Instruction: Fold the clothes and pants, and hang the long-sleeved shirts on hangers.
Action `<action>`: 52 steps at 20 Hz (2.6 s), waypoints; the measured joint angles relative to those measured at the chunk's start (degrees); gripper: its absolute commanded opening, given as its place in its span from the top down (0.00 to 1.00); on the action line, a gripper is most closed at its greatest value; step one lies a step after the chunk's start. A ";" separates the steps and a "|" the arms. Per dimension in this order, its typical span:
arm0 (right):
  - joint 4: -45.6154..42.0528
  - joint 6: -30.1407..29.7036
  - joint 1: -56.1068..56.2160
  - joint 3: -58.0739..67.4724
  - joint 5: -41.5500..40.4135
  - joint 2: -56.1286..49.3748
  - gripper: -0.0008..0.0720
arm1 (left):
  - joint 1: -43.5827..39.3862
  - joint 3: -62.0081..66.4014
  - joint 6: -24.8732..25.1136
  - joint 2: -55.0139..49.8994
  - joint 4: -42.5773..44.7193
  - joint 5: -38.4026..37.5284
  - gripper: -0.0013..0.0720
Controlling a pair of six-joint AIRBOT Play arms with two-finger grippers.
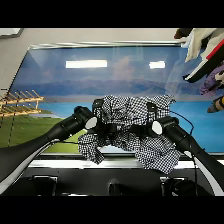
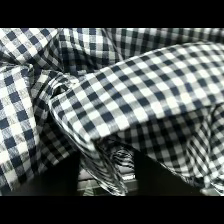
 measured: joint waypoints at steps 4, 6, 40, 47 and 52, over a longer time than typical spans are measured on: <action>-0.04 0.13 0.00 0.04 0.44 0.31 0.95 | 0.33 0.46 -0.26 -0.76 1.51 -0.55 0.95; -0.35 0.13 0.00 0.13 0.70 1.27 0.95 | 0.74 0.74 -0.28 -0.87 2.05 -0.85 0.95; -7.43 -0.55 0.00 72.50 43.63 4.66 0.96 | 3.87 43.91 5.62 13.75 5.03 -28.98 0.95; -17.33 -3.72 0.00 60.24 43.21 -0.26 0.96 | 3.87 41.05 5.77 3.15 8.39 -26.34 0.95; -21.97 -1.25 -0.02 47.10 36.06 -0.09 0.96 | 3.85 40.72 5.95 -3.61 9.57 -23.93 0.95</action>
